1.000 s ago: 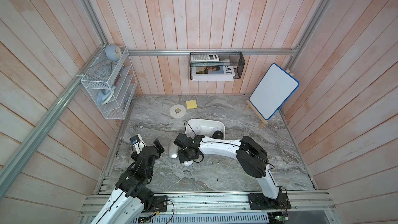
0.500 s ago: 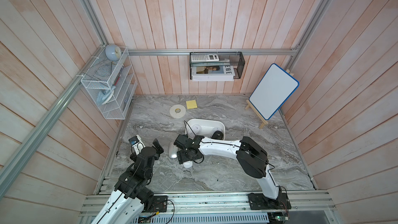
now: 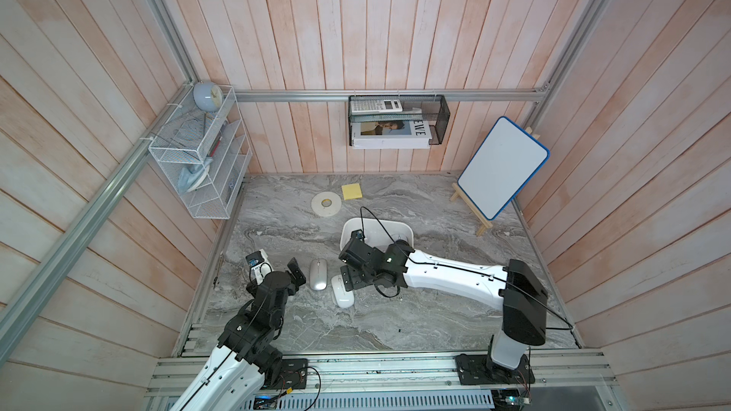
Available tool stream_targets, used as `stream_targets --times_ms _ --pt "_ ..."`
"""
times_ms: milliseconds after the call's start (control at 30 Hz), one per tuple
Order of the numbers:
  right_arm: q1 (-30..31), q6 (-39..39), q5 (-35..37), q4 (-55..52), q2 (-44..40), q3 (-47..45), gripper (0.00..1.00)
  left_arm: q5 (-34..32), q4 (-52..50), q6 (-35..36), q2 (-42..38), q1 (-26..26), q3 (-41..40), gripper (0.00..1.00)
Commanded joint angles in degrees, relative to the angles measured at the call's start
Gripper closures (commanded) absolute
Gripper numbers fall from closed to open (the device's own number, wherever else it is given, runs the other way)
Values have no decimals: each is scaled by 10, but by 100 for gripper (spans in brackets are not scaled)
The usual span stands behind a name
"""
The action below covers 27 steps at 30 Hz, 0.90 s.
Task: Take out the mouse from the storage box
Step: Place the mouse at the center of the board, then pick up the mouse from the storage box.
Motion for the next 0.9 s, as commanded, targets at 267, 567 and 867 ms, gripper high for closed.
stream_targets --times_ms 267,567,867 --pt "-9 -40 230 87 -193 -206 7 212 -13 43 290 -42 206 0" --pt "-50 -38 285 94 -333 -318 7 224 -76 106 539 -165 410 0" --pt "-83 -34 299 101 -501 -426 7 290 -114 156 729 -191 566 0"
